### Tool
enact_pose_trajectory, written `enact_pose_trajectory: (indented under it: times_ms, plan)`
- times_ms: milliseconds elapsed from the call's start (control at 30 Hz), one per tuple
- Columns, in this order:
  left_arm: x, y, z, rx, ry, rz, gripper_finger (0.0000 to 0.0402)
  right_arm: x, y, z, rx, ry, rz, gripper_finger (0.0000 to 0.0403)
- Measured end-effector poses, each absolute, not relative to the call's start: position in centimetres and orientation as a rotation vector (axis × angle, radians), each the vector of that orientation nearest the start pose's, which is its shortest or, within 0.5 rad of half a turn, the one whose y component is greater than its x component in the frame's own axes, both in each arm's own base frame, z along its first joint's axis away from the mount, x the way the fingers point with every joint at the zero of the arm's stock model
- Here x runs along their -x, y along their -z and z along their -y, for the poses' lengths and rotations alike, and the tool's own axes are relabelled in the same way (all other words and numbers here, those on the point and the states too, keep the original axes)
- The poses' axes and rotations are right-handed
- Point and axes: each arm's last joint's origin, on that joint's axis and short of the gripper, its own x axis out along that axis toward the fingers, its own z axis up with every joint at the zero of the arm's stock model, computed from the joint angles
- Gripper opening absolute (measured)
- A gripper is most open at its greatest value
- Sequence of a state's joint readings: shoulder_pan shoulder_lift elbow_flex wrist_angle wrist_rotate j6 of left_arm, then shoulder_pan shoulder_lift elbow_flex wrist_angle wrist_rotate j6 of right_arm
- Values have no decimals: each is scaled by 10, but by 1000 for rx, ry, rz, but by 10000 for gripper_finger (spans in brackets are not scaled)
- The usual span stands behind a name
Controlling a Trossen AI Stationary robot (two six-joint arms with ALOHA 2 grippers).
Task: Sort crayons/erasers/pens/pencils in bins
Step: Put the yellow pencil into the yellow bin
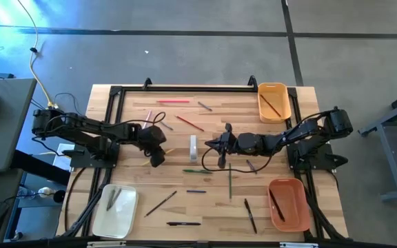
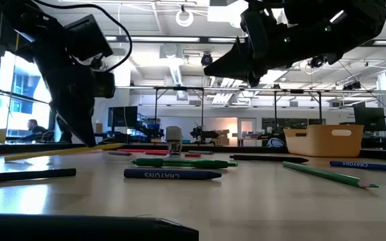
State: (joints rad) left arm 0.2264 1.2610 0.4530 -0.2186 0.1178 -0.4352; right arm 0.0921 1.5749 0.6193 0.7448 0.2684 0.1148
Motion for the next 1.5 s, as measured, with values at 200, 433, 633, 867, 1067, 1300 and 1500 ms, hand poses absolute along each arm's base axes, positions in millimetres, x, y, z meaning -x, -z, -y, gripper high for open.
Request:
enact_pose_trajectory:
  times_ms: [200, 433, 633, 867, 1067, 1300, 1500]
  plan:
    - [-201, -139, -42, 541, -269, -946, 1, -305, -182, -21, -193, 192, -188, 0]
    - [-202, -139, -38, 504, -235, -953, 1, -308, -172, -21, -253, 200, -202, 0]
    - [-206, -141, -30, 473, -204, -928, 0, -310, -165, -22, -291, 198, -222, 0]
    - [-211, -143, -18, 452, -161, -895, 0, -309, -165, -33, -290, 164, -225, 0]
    - [-215, -144, -6, 416, -138, -873, 0, -308, -165, -39, -288, 144, -228, 1]
    - [-227, -126, 6, 397, -116, -899, 0, -308, -165, -40, -287, 142, -229, 1]
    - [-231, -114, 12, 386, -99, -929, 0, -308, -165, -40, -286, 142, -233, 1]
